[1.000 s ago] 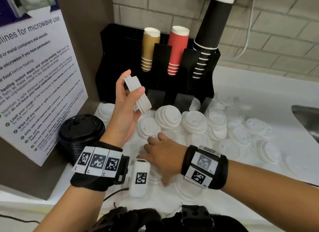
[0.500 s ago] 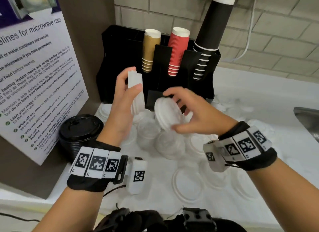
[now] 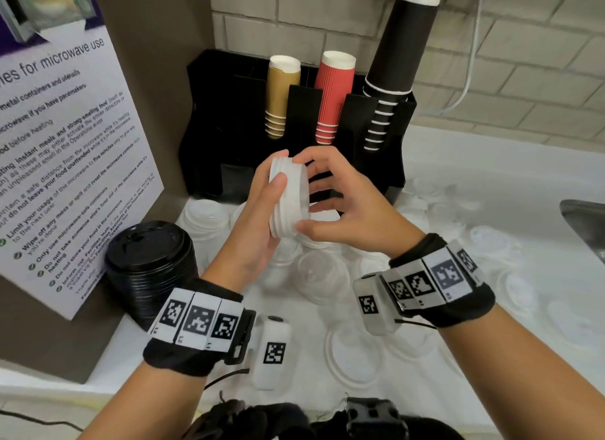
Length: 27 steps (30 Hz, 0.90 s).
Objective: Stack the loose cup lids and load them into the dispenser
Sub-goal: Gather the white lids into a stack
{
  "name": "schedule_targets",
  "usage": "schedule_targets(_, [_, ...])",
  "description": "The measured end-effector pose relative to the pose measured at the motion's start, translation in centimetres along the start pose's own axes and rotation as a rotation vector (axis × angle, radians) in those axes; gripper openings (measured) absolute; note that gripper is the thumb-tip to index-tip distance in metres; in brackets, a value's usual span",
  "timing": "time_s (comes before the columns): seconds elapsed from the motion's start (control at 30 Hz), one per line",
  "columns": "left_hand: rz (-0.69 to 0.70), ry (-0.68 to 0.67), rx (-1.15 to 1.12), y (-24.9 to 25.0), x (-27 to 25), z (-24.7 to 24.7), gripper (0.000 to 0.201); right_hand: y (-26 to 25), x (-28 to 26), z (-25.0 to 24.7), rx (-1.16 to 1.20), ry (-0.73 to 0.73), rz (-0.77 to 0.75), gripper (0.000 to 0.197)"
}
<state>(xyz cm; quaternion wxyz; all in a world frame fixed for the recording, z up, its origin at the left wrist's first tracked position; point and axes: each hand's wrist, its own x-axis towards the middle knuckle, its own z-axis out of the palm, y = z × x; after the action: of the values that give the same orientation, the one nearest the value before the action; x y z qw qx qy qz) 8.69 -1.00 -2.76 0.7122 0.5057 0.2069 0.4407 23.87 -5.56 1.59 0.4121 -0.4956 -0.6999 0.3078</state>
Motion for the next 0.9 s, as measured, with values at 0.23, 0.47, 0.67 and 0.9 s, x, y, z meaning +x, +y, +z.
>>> schedule_targets(0.23, [0.042,0.102,0.012,0.1,0.0,-0.5,0.063,0.2,-0.5,-0.4,-0.131,-0.023,0.091,0.073])
schedule_targets(0.47, [0.119,0.261,0.008,0.3,0.7,-1.8,0.048,0.9,-3.6,1.5,-0.767,-0.92,0.1,0.074])
schedule_targets(0.67, [0.067,0.22,0.01,-0.3,0.4,-2.0,0.034,2.1,-6.7,3.1,-1.15,-1.21,0.051,0.098])
schedule_targets(0.9, [0.04,0.19,0.011,-0.3,0.1,-1.9,0.049,2.9,-7.4,3.9,-1.149,-1.205,0.073,0.099])
